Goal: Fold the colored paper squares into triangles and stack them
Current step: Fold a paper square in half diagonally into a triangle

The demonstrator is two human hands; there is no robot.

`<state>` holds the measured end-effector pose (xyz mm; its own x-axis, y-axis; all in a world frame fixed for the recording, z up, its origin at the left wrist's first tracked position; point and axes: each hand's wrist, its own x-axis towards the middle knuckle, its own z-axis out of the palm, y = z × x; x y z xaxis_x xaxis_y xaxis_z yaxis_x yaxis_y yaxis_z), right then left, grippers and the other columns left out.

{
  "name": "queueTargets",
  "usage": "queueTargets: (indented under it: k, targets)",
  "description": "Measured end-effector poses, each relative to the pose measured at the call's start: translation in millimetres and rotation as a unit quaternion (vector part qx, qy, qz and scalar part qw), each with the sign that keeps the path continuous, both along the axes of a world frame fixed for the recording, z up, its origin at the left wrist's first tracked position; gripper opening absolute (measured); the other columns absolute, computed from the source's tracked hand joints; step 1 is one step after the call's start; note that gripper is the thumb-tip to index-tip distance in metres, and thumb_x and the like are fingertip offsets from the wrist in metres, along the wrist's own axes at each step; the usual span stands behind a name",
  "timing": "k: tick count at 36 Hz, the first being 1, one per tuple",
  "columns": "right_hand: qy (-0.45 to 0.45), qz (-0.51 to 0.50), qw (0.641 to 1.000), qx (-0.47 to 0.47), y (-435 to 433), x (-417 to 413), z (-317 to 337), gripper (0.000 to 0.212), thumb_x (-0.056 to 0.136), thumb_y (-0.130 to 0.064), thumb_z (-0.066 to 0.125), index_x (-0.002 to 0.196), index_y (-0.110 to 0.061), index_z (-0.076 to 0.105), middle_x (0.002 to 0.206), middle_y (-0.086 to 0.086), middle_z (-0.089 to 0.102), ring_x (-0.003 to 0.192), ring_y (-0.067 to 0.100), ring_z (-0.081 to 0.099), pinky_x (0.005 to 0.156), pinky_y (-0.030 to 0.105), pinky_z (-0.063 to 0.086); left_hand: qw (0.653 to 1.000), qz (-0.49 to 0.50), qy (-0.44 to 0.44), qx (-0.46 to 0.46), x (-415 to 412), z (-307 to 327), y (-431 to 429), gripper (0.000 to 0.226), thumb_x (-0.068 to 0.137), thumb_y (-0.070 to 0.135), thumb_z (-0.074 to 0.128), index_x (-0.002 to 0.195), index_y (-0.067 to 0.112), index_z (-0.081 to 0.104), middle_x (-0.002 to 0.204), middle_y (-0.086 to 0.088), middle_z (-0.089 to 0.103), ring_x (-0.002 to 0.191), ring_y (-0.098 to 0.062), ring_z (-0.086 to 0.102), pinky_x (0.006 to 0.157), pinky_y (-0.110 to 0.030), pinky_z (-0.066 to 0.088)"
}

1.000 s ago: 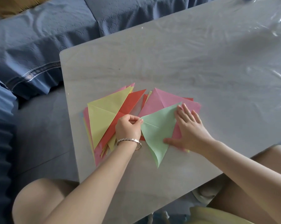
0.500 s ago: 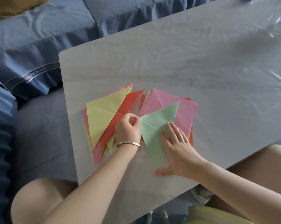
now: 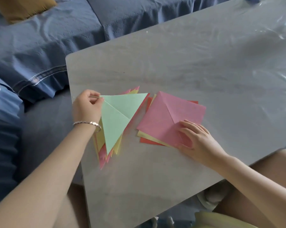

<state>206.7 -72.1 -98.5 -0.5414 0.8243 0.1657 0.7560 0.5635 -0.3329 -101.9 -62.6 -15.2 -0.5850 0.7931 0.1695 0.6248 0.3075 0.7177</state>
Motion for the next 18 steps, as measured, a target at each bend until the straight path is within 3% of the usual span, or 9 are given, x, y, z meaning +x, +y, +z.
queueTargets:
  k: [3,6,9,12,15,18]
  targets:
    - [-0.04,0.007,0.999,0.028,0,0,6,0.055,0.068,-0.047,0.065,0.107,-0.008,0.067,0.12,0.01,0.062,0.111,0.03,0.059,0.096,0.04,0.033,0.995,-0.01,0.091,-0.047,0,-7,3,0.033,0.083,0.015,0.064,0.114,0.008,0.057,0.11,-0.015,0.061,0.103,-0.03,0.054,0.087,-0.036,0.04]
    - [-0.068,0.009,0.997,0.027,-3,2,7,0.061,0.07,-0.056,0.057,0.106,-0.008,0.067,0.122,0.012,0.061,0.113,0.031,0.059,0.096,0.041,0.032,0.981,-0.075,0.177,-0.025,26,-10,-2,0.036,0.081,0.011,0.065,0.115,0.002,0.057,0.108,-0.022,0.057,0.106,-0.037,0.049,0.09,-0.034,0.033]
    - [-0.093,0.017,0.995,0.025,-6,4,6,0.067,0.075,-0.063,0.043,0.108,-0.01,0.067,0.124,0.012,0.06,0.113,0.03,0.058,0.096,0.042,0.034,0.976,-0.168,0.135,-0.041,64,-13,-8,0.024,0.082,0.008,0.061,0.106,0.003,0.062,0.101,-0.017,0.059,0.098,-0.033,0.055,0.082,-0.03,0.036]
    - [-0.099,0.018,0.995,0.014,-8,5,7,0.069,0.077,-0.063,0.039,0.11,-0.01,0.067,0.125,0.013,0.059,0.115,0.03,0.057,0.095,0.044,0.036,0.959,-0.235,0.104,-0.119,95,-22,-9,0.03,0.086,0.018,0.059,0.114,0.009,0.058,0.108,-0.012,0.058,0.102,-0.028,0.055,0.086,-0.033,0.042]
    - [-0.112,0.014,0.994,0.007,-8,4,8,0.069,0.076,-0.064,0.039,0.11,-0.01,0.067,0.125,0.012,0.059,0.115,0.029,0.057,0.095,0.044,0.036,0.941,-0.232,0.11,-0.221,110,-30,-5,0.045,0.088,0.03,0.056,0.129,0.015,0.045,0.12,-0.013,0.051,0.112,-0.03,0.047,0.094,-0.034,0.037]
    - [-0.111,0.011,0.994,0.0,-8,3,9,0.07,0.076,-0.064,0.039,0.111,-0.011,0.066,0.126,0.012,0.059,0.116,0.028,0.057,0.096,0.044,0.035,0.942,-0.187,0.094,-0.261,117,-32,2,0.049,0.088,0.031,0.055,0.133,0.016,0.041,0.123,-0.014,0.048,0.114,-0.033,0.045,0.095,-0.036,0.038]
